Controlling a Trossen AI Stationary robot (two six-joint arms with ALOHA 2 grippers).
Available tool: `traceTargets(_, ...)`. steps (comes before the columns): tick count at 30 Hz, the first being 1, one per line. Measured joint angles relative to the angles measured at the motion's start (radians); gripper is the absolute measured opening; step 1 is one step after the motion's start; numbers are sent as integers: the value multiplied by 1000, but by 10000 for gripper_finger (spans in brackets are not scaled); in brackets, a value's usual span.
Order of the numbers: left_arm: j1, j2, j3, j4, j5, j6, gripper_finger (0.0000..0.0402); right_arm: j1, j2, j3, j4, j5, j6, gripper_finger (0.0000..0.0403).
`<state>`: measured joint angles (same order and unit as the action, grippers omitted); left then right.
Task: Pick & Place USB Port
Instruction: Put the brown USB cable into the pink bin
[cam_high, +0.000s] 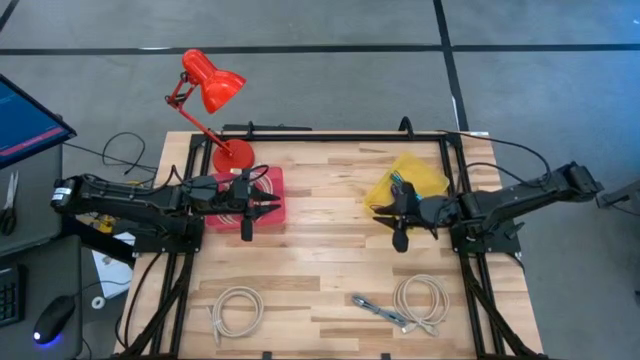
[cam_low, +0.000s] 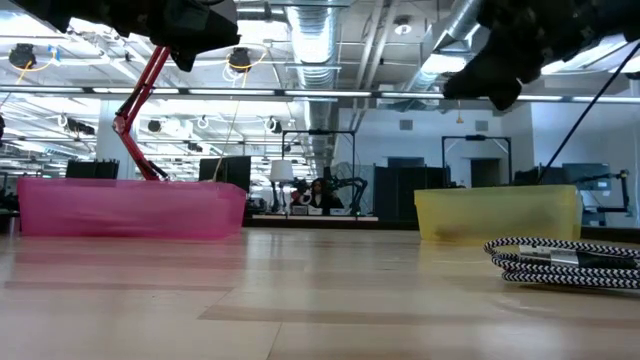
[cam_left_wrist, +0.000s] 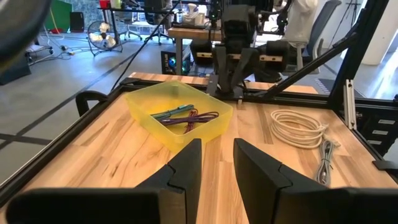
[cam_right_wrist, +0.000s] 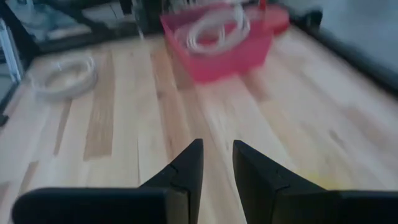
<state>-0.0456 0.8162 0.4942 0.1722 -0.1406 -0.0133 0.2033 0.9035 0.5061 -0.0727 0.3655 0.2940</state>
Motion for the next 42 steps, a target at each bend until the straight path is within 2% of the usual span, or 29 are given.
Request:
traceTargets(6, 0, 0, 0, 0, 0, -3, 92, 48, 0, 98, -282, -1, 177, 79)
traceTargets(13, 0, 0, 0, 0, 0, -3, 92, 146, 1, 182, -473, -6, 306, 79)
traceTargets(17, 0, 0, 0, -9, 0, -3, 92, 213, 1, 194, -620, -9, 476, 79)
traceTargets(21, 0, 0, 0, -10, 0, -3, 92, 279, 1, 194, -748, -63, 691, 79)
traceTargets(24, 0, 0, 0, -11, 0, -3, 92, 332, 1, 194, -778, -84, 812, 79)
traceTargets(32, 0, 0, 0, -17, 0, -3, 92, 438, 20, 194, -787, -164, 1013, 79)
traceTargets(42, 0, 0, 0, -20, 0, -3, 92, 494, 248, 194, -815, -351, 1070, 79)
